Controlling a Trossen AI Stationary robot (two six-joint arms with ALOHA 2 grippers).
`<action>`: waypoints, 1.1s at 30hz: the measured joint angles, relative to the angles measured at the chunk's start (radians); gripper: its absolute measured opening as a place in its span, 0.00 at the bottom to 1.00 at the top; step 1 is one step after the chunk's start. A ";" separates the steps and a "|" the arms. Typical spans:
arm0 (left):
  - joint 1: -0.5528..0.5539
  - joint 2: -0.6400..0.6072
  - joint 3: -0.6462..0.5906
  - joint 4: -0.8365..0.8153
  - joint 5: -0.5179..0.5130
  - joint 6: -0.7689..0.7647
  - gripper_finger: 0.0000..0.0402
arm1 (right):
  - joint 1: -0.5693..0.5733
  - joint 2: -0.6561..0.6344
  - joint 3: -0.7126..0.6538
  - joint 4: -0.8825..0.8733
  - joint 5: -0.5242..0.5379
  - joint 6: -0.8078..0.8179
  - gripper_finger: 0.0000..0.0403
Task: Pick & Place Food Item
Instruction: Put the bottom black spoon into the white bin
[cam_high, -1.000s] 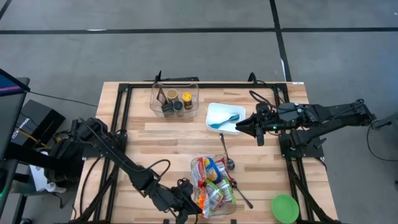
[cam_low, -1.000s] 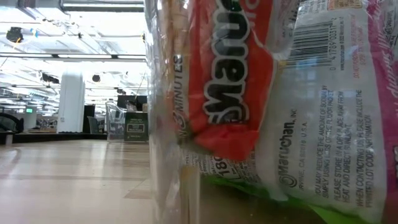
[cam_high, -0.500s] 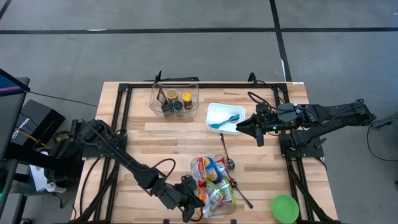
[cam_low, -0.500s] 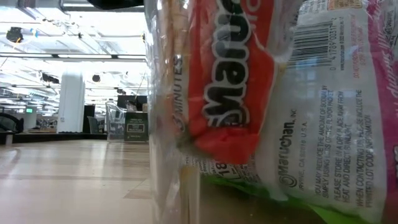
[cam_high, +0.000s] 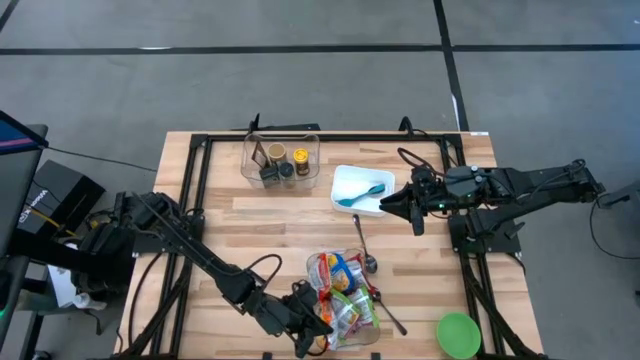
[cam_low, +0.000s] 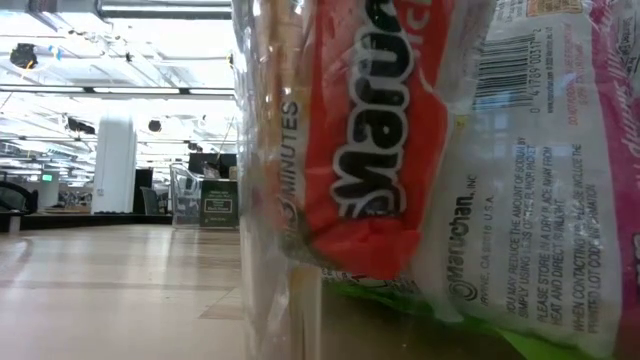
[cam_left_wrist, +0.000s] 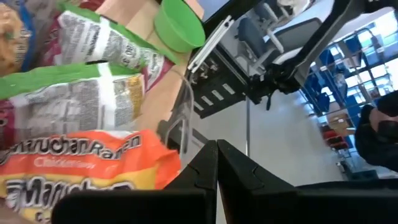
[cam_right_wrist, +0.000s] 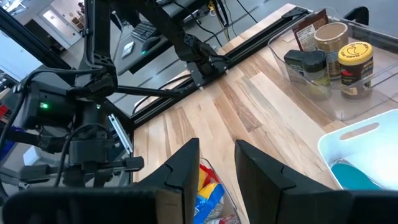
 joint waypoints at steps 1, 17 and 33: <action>0.000 -0.002 0.000 -0.004 -0.003 0.000 0.00 | 0.000 0.000 0.000 0.000 0.000 0.000 0.24; 0.020 -0.048 -0.001 0.280 -0.010 0.246 0.00 | 0.000 0.000 0.000 0.002 -0.033 0.001 0.24; 0.181 -0.414 -0.001 0.310 -0.005 0.924 0.00 | 0.000 0.000 0.000 0.003 -0.052 0.001 0.24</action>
